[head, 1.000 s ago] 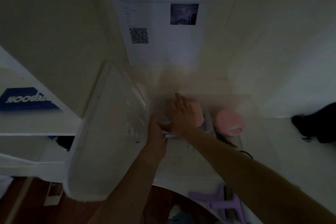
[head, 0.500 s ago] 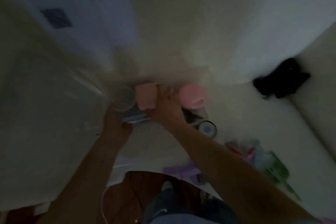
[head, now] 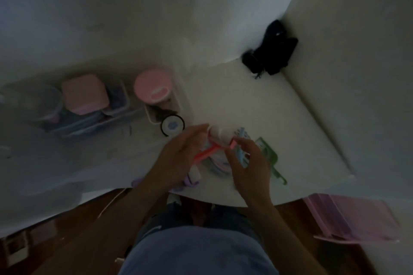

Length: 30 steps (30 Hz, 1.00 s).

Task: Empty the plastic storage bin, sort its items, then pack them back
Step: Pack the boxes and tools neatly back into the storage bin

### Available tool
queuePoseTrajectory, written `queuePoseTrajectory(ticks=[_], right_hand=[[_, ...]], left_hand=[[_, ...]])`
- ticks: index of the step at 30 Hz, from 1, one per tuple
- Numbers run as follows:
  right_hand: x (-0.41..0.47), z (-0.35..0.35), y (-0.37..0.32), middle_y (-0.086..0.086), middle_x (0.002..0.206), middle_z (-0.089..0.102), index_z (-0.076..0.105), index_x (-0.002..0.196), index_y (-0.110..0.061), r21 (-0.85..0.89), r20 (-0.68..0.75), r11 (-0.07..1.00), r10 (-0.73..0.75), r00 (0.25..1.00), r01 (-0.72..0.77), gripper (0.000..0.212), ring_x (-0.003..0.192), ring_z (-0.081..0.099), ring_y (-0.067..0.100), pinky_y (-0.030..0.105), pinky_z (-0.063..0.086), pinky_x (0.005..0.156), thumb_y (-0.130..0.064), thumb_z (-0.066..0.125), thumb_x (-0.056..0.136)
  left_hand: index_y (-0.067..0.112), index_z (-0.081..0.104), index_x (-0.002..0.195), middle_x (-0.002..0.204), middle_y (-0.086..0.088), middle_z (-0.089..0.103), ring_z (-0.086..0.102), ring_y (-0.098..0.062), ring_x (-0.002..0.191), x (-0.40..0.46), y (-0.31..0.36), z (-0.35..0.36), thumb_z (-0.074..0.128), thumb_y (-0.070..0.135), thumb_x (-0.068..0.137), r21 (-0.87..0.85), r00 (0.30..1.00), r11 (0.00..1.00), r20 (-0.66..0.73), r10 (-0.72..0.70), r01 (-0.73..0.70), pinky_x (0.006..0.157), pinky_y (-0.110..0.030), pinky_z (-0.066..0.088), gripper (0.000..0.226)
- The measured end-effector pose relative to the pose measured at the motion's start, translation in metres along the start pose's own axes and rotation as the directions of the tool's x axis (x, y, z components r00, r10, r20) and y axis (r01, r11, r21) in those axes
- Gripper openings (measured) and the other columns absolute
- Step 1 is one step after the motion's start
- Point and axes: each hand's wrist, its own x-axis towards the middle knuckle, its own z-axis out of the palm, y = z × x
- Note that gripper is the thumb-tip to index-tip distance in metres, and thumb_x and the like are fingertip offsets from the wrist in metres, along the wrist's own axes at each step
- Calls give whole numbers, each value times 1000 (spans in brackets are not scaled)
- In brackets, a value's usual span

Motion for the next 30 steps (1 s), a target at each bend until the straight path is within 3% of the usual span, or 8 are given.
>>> queuePoseTrajectory(ticks=[5,10,14,17,20,22,26,30], right_hand=[[-10,-26,69,-9,121,65,61,126,-24,33,13,988,152,988,-152,41,106,59,6,25,49,86,-43,66,90],[4,-42,111,-4,118,67,58,126,-22,45,-3,979,201,980,-201,39,104,63,13,34,55,87,-30,71,90],[21,-39,138,2,117,67,60,122,-16,-124,186,952,298,936,-279,37,101,64,19,29,49,80,-30,70,89],[24,-21,138,3,110,67,62,116,-15,-242,289,950,266,920,-199,32,90,62,18,25,42,73,-32,68,90],[19,9,128,4,108,67,63,115,-16,-208,390,978,51,919,34,29,93,64,21,28,47,73,-31,66,90],[19,28,122,9,114,64,60,118,-13,-230,464,956,-57,884,183,33,99,63,26,33,48,76,-30,65,90],[26,47,117,11,128,53,52,124,-12,-342,497,912,-29,867,226,41,108,58,31,37,50,78,-28,64,88],[27,54,128,13,143,39,44,131,-13,-412,537,874,3,843,259,53,123,48,33,40,49,86,-28,65,86]], left_hand=[[33,52,131,132,14,52,45,-3,123,-3,-46,54,46,29,102,258,981,948,13,-196,186,99,-17,34,30],[30,45,140,132,9,52,52,-12,116,-2,-75,83,51,21,99,328,962,905,-91,-257,273,99,-32,44,42],[20,40,145,142,-1,49,52,-22,124,5,-100,105,56,20,97,381,940,861,-76,-334,337,104,-40,44,50],[19,42,141,138,-3,52,52,-23,123,5,-112,120,56,22,97,450,946,833,-149,-287,323,102,-40,46,47],[24,48,130,123,0,57,57,-22,112,-3,-120,126,56,25,96,556,945,769,-262,-196,314,93,-41,47,36],[26,48,128,120,-1,57,56,-23,109,-10,-125,122,55,30,95,602,924,705,-303,-232,374,92,-42,46,34],[27,49,127,120,-8,55,53,-29,111,-23,-138,107,54,32,91,572,878,673,-385,-285,469,89,-43,50,36],[22,49,134,124,-15,47,42,-34,118,-30,-144,91,60,24,89,598,887,670,-404,-222,440,96,-40,42,46]])
